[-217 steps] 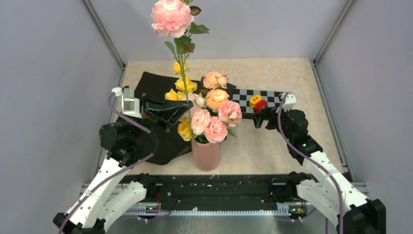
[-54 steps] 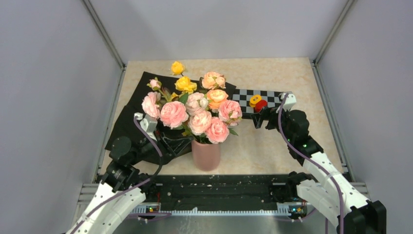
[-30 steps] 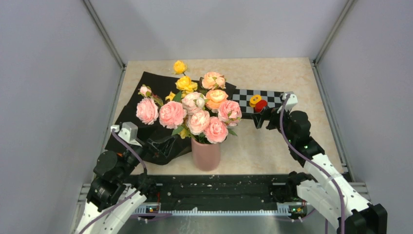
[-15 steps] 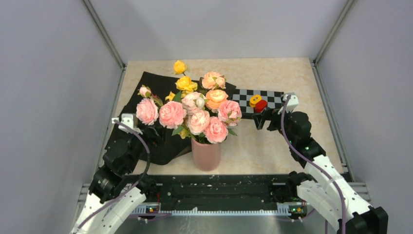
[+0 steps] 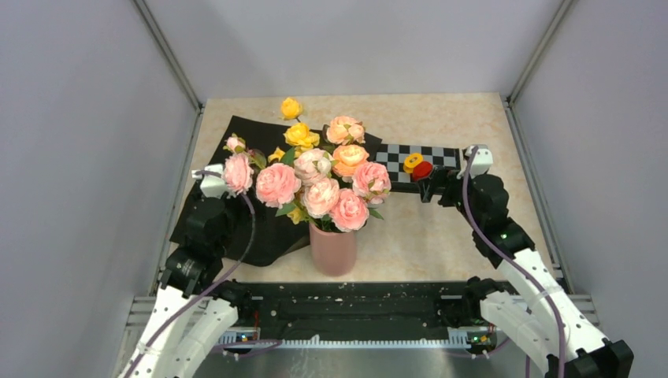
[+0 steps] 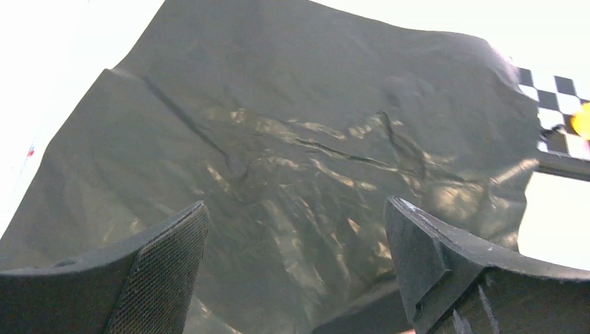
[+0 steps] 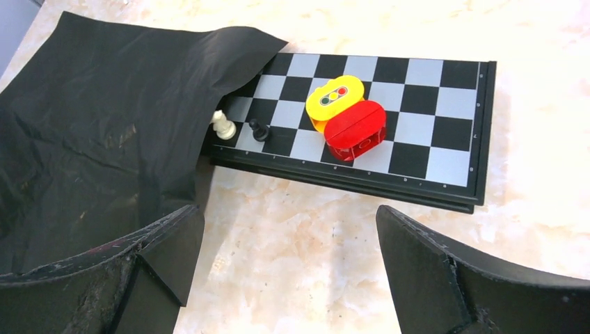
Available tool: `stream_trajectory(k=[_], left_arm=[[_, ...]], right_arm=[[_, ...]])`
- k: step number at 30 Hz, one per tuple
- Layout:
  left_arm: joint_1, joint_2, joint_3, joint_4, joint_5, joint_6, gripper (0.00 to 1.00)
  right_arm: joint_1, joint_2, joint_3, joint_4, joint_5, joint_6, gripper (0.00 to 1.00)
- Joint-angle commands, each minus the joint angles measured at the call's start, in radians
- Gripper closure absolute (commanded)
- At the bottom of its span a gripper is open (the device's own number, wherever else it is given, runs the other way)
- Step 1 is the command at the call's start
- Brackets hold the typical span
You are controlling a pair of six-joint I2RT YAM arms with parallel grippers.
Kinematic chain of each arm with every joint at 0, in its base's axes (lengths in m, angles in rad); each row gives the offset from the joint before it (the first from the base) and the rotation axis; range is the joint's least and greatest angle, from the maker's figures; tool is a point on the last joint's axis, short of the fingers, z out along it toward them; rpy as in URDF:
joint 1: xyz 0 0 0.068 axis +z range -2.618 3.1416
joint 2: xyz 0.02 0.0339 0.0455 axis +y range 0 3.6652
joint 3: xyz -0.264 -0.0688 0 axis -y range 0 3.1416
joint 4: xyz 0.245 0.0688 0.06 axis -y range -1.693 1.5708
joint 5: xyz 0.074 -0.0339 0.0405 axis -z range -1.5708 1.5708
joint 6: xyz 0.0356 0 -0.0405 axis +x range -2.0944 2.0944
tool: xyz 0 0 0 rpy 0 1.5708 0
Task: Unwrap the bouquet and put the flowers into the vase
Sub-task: Reset both arms
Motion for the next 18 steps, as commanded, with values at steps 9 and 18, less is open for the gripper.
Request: stream_trajectory(k=[9,18], left_arm=[[0.424,0.108,0.041,0.015,0.284,-0.048,0.01],[0.425,0.047,0.028,0.021,0.223,-0.025,0.01]], right_arm=[[-0.013,-0.101,0.087,-0.075,0.144,0.003,0.03],[-0.013,-0.141,0.054,-0.046,0.193,0.001,0.04]])
